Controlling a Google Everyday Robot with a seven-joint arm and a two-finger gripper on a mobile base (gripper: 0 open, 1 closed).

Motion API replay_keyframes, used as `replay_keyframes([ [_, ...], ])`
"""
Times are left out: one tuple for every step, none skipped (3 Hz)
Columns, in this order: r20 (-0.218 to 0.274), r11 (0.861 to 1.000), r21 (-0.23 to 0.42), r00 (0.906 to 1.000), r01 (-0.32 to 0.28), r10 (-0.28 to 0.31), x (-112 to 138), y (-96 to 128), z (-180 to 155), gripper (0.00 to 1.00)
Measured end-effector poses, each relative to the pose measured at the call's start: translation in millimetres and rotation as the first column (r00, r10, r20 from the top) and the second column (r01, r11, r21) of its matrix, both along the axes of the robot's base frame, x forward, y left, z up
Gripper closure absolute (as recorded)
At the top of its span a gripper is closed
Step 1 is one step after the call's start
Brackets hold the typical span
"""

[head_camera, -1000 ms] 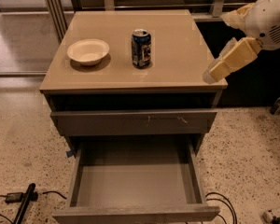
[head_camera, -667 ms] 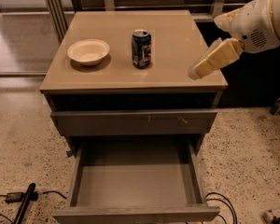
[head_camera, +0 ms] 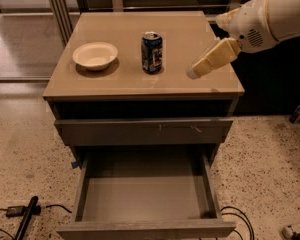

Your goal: Place pepsi can into middle drawer

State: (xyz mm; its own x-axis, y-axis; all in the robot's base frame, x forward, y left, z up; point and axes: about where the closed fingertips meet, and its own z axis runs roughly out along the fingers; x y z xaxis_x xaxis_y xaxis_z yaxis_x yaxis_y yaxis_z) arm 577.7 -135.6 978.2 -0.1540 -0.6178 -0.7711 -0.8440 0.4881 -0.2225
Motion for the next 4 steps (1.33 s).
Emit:
replay_keyframes([
  [0.031, 0.999, 0.036, 0.9995, 0.006, -0.008, 46, 18, -9, 0.00],
  [0.062, 0.996, 0.080, 0.9976, 0.025, -0.030, 89, 32, -23, 0.00],
  [0.087, 0.992, 0.117, 0.9948, 0.043, -0.053, 117, 43, -35, 0.00],
  [0.100, 0.990, 0.138, 0.9941, 0.029, -0.043, 133, 61, -44, 0.00],
])
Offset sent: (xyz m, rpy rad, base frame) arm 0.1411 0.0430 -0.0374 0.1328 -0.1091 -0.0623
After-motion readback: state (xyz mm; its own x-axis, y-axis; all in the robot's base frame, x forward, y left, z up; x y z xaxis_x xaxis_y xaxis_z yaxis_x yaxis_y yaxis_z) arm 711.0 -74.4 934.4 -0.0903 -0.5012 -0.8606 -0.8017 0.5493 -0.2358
